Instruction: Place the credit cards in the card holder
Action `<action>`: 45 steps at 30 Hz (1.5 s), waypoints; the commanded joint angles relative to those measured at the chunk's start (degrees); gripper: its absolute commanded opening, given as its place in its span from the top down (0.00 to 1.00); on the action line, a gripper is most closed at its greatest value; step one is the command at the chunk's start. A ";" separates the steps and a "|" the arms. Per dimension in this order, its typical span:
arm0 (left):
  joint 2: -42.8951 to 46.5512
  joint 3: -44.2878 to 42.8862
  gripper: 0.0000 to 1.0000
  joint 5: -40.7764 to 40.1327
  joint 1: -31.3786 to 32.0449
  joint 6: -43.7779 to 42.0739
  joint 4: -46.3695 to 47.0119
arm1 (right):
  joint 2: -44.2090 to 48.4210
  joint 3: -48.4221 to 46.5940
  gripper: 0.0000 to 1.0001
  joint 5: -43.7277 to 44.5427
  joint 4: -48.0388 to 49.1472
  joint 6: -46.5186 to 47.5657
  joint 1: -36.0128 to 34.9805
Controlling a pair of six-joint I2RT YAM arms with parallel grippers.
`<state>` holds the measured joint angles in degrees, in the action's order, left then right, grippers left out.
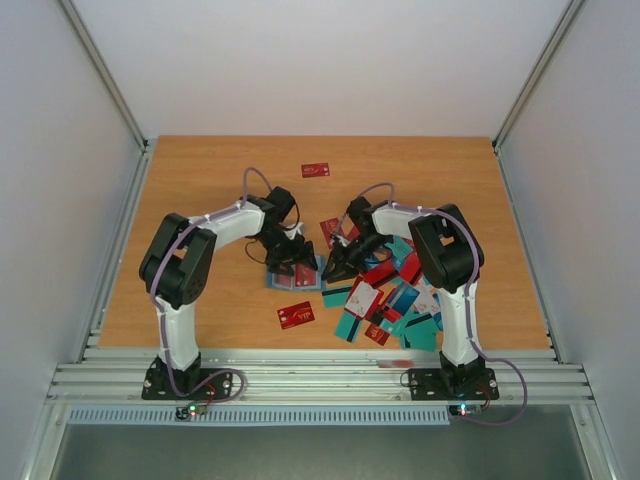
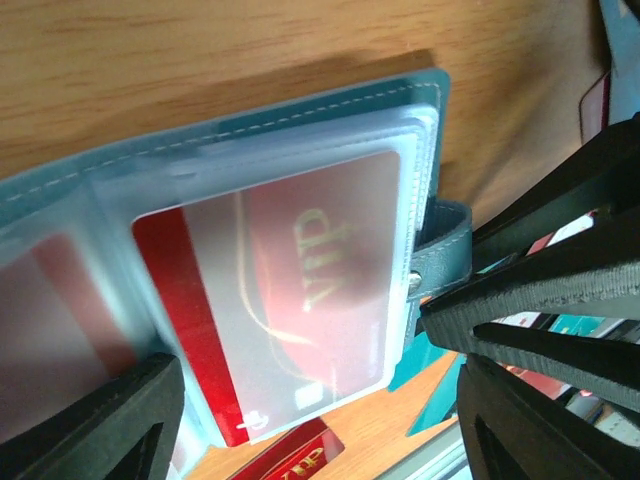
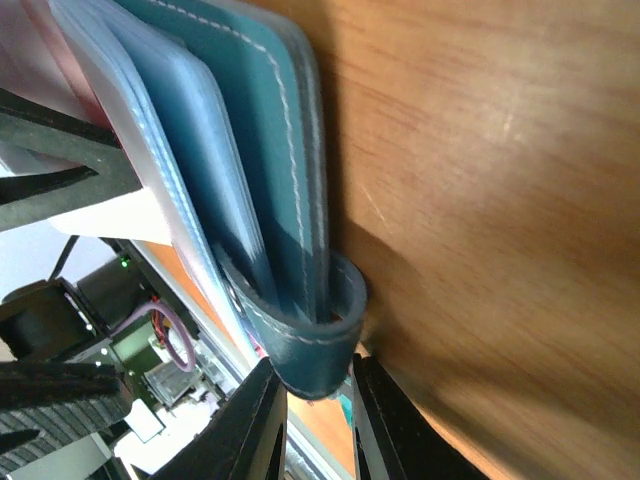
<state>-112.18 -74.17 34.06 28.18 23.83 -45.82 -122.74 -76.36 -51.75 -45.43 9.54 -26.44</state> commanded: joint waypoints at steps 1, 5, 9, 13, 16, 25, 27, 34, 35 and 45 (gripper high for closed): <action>-0.62 -1.92 0.20 -3.16 0.54 0.45 -2.97 | -3.06 0.68 0.79 5.98 2.22 -0.86 -0.59; 0.97 -2.07 0.15 -4.53 0.56 0.82 -4.49 | -1.03 0.98 0.79 6.75 1.77 -1.43 -0.59; 3.18 -2.53 0.07 -5.00 0.56 1.08 -5.44 | 1.54 1.21 0.79 6.52 1.10 -2.49 -0.62; 5.54 -3.84 0.05 -6.23 0.56 1.05 -6.85 | 4.79 1.20 0.79 6.09 0.57 -4.16 -0.60; 7.65 -4.39 0.01 -7.21 0.56 0.96 -7.78 | 8.13 1.29 0.79 5.68 0.45 -5.25 -0.63; 13.21 -1.33 0.30 -15.44 0.47 -1.79 -8.80 | 11.01 3.37 0.74 -2.68 9.69 -11.59 -0.63; 13.62 0.29 0.45 -16.01 0.47 -2.33 -7.73 | 9.86 3.41 0.71 -4.30 13.17 -13.60 -0.87; 12.27 3.89 0.81 -16.97 0.47 -3.98 -5.43 | 4.65 0.69 0.65 -4.92 16.12 -15.33 -3.40; 12.06 4.29 0.84 -17.36 0.47 -4.17 -5.27 | 4.09 0.49 0.64 -4.56 15.93 -15.15 -3.70; 8.56 6.86 1.00 -20.16 0.47 -5.91 -4.00 | 1.45 0.42 0.63 -2.50 14.26 -13.65 -4.26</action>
<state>-102.21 -68.51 15.11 28.60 19.00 -52.03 -119.96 -74.52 -54.83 -30.98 -4.47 -30.46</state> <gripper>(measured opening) 0.018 0.367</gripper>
